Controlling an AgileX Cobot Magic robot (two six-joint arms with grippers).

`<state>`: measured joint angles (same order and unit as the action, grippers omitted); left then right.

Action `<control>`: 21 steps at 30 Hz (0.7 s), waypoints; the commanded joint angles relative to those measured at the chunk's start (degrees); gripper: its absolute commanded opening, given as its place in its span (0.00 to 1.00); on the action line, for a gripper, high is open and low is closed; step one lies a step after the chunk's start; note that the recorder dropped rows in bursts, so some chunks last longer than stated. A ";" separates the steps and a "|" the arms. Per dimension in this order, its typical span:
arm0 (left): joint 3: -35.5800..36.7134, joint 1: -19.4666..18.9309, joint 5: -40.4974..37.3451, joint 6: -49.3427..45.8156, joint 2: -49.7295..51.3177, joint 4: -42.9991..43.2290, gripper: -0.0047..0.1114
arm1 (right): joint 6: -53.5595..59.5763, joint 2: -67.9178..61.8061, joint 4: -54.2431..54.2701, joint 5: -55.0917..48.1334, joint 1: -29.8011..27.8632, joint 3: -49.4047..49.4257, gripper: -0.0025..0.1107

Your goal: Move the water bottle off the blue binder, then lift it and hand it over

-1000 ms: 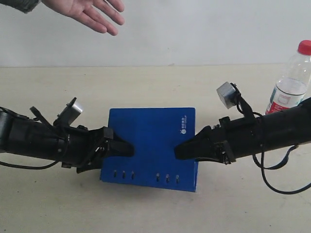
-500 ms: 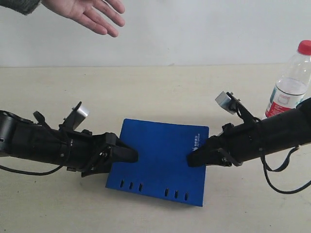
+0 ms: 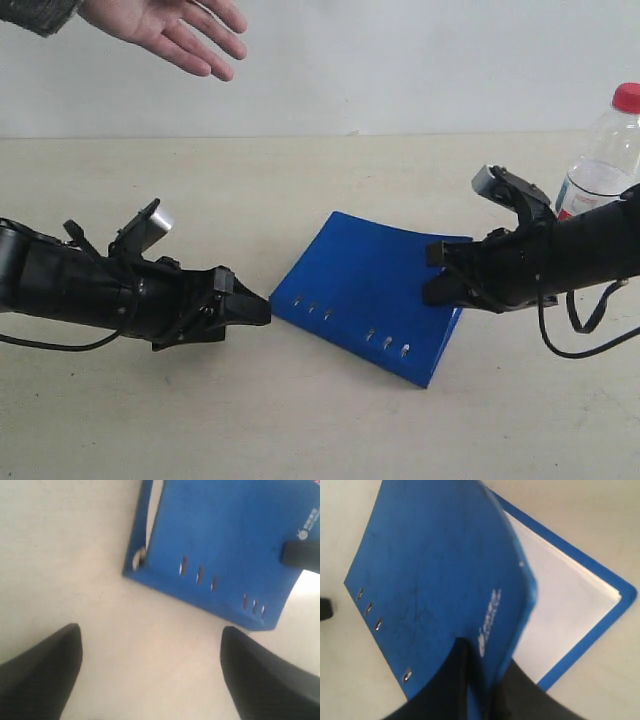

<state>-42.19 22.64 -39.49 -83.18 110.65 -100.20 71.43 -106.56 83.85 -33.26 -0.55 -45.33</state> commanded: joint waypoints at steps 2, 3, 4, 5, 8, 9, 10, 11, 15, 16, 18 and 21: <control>0.09 -0.15 -4.74 0.33 -0.83 0.26 0.66 | -0.71 0.78 -2.80 7.44 -0.55 0.02 0.02; 0.09 -0.15 -5.75 0.33 -0.83 0.26 0.66 | -0.71 0.78 -3.22 6.22 -0.55 0.02 0.02; 0.09 -0.15 -6.35 0.56 -0.83 0.26 0.66 | -0.25 0.78 -4.49 4.71 -0.55 0.02 0.02; 0.09 -0.15 -6.85 0.56 -0.83 0.26 0.66 | 0.29 0.78 -6.12 3.52 -0.55 0.02 0.04; 0.09 -0.15 -6.59 0.56 -0.83 0.26 0.66 | 0.80 0.78 -10.35 1.77 -0.55 0.02 0.19; 0.09 -0.15 -6.46 0.56 -0.83 0.26 0.66 | 0.80 0.78 -11.48 1.77 -0.55 0.02 0.28; 0.09 -0.15 -6.36 0.56 -0.83 0.26 0.66 | 0.55 0.78 -12.12 1.52 -0.55 0.02 0.34; 0.09 -0.15 -6.36 0.56 -0.83 0.26 0.66 | 0.16 0.78 -12.76 1.19 -0.55 0.02 0.43; 0.09 -0.15 -6.83 2.10 -0.83 0.26 0.66 | -1.30 1.44 -14.91 -2.92 -0.55 0.02 0.58; 0.09 -0.15 -6.97 2.49 -0.83 0.26 0.66 | -1.89 2.14 -15.65 -3.59 -0.55 0.02 0.58; 0.09 -0.15 -7.19 2.76 -0.83 0.26 0.66 | -3.66 4.21 -17.65 -3.50 -0.55 0.02 0.58; 0.09 -0.15 -7.27 2.76 -0.83 0.26 0.66 | -4.06 8.11 -19.69 -0.68 -0.55 0.02 0.58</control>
<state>-42.19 22.64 -45.70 -81.00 110.40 -100.20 67.96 -101.84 66.09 -35.44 -0.78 -45.48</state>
